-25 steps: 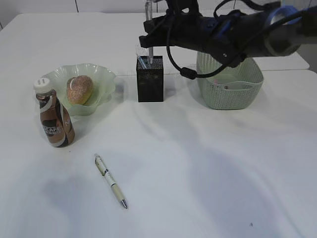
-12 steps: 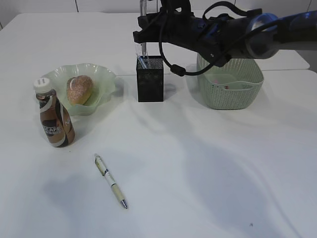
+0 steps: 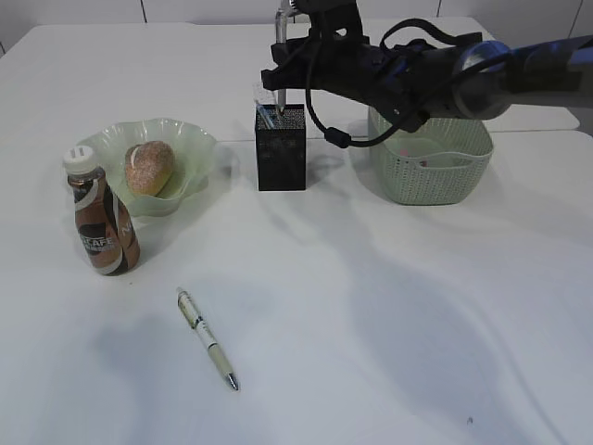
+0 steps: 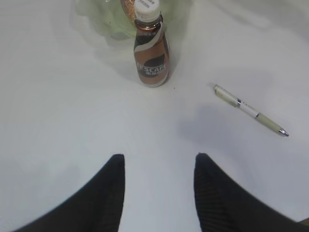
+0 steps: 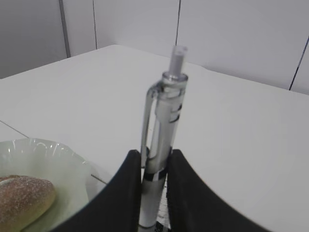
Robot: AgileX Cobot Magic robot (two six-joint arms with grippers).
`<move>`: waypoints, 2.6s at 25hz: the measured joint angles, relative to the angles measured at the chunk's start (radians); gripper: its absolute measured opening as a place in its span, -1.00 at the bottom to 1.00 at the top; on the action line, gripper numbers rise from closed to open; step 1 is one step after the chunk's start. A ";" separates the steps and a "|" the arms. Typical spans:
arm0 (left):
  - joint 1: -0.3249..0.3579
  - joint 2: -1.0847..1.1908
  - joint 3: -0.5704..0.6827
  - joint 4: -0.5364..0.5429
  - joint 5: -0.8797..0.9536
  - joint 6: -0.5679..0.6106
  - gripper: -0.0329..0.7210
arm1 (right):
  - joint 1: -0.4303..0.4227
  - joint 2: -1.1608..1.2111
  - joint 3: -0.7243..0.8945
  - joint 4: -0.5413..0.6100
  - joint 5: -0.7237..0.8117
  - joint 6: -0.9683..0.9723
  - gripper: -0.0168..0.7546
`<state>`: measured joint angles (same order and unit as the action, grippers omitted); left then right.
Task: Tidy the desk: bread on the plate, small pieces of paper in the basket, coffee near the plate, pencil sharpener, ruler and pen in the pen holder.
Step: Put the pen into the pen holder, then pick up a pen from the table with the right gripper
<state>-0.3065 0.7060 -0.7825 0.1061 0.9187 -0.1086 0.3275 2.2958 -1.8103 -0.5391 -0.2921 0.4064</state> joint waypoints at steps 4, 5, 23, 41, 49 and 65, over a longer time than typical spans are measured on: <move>0.000 0.000 0.000 0.000 -0.016 -0.001 -0.04 | -0.003 0.007 -0.002 0.002 0.009 0.000 -0.61; 0.000 0.000 0.000 0.000 -0.017 -0.001 -0.04 | -0.007 0.013 -0.004 0.002 0.029 0.000 -0.61; 0.000 0.000 0.000 0.000 -0.028 -0.002 -0.04 | -0.007 0.048 -0.007 0.002 0.098 0.000 -0.60; 0.000 0.000 0.000 -0.002 -0.051 -0.002 -0.04 | -0.007 0.059 -0.010 0.002 0.148 0.025 -0.13; 0.000 0.000 0.000 -0.002 -0.051 -0.002 -0.04 | -0.007 -0.010 -0.027 0.004 0.346 0.045 -0.09; 0.000 0.000 0.000 -0.033 -0.052 -0.002 -0.04 | 0.126 -0.172 -0.041 0.041 0.906 0.002 -0.09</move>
<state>-0.3065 0.7060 -0.7825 0.0732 0.8671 -0.1108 0.4531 2.1237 -1.8518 -0.4983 0.6135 0.4084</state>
